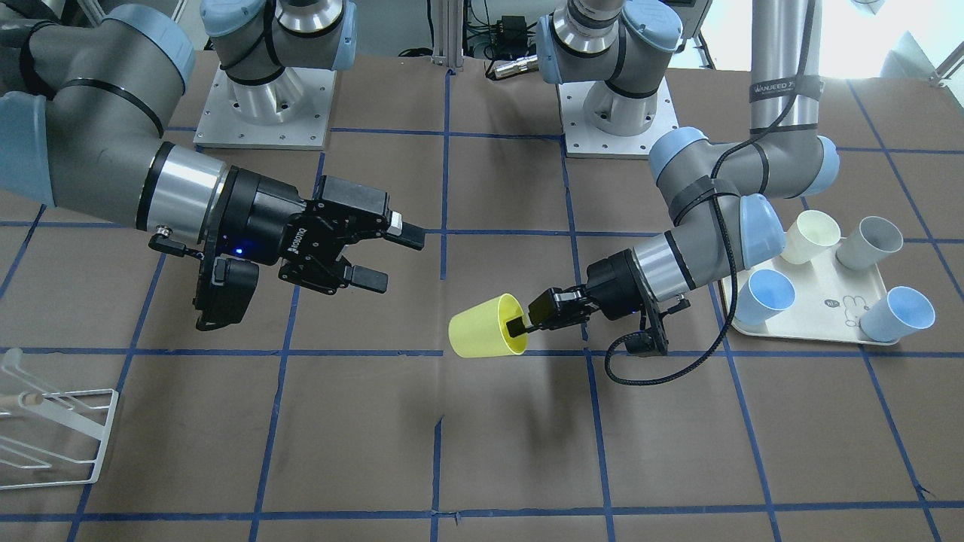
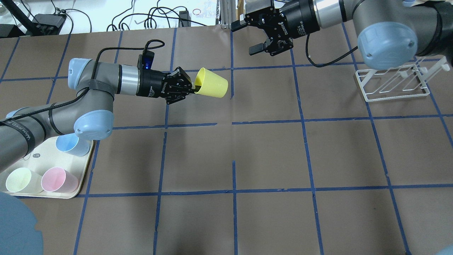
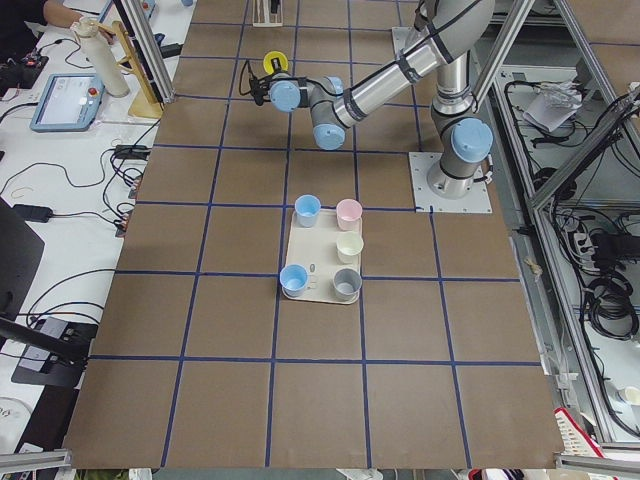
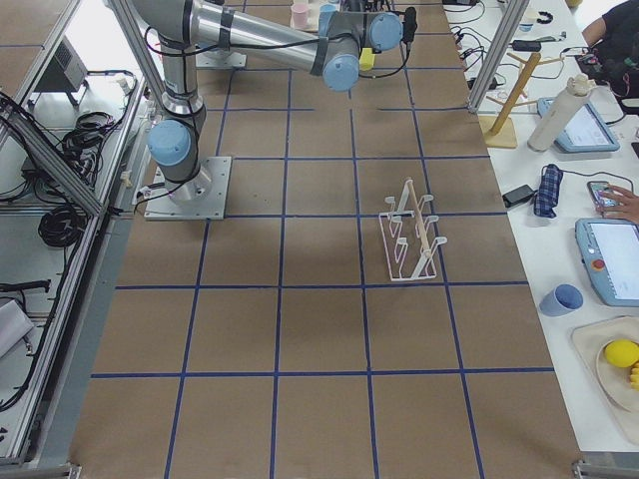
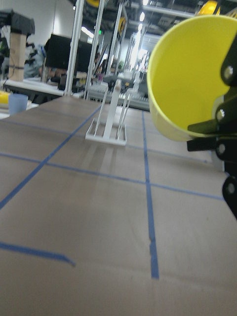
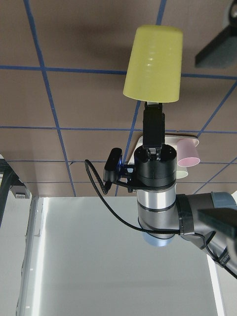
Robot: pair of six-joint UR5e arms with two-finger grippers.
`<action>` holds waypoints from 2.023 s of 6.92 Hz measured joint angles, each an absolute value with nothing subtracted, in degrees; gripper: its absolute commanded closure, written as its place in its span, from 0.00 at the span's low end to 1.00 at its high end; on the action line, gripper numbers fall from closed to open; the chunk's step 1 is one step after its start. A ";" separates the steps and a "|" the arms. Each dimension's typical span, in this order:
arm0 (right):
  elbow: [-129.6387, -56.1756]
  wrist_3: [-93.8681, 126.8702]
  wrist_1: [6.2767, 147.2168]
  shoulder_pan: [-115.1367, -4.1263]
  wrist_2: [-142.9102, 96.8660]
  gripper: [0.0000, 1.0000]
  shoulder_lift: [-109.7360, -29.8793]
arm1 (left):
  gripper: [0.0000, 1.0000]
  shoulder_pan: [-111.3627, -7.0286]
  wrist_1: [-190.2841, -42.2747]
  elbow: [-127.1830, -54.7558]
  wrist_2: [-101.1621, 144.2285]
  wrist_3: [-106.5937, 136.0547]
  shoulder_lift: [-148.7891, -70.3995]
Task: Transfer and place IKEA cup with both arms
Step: 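Carry the yellow cup to the tray with left gripper while right arm withdraws, then lower the yellow cup onto the tray beside the blue cup and release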
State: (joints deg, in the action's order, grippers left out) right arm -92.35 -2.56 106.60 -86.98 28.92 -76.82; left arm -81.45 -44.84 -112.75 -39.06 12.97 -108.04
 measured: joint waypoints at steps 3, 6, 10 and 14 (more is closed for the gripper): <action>-92.43 -2.37 109.69 -87.55 52.43 0.00 -77.28 | 1.00 -81.35 -49.61 -108.78 -66.80 12.51 -103.45; -92.38 -2.33 109.78 -87.62 76.45 0.00 -77.48 | 1.00 -77.46 -68.86 -97.63 -87.44 -3.65 -99.91; -91.23 -2.46 109.09 -87.52 83.15 0.00 -77.56 | 1.00 -55.54 -83.36 -88.43 -91.07 -35.92 -101.66; -89.79 -2.48 108.23 -87.46 83.06 0.00 -78.15 | 1.00 -47.06 -72.74 -92.79 -90.92 -51.46 -108.13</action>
State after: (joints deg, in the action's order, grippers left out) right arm -89.79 -2.48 108.23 -87.46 83.06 -78.15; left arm -47.06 -72.74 -92.79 -90.92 -51.46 -108.13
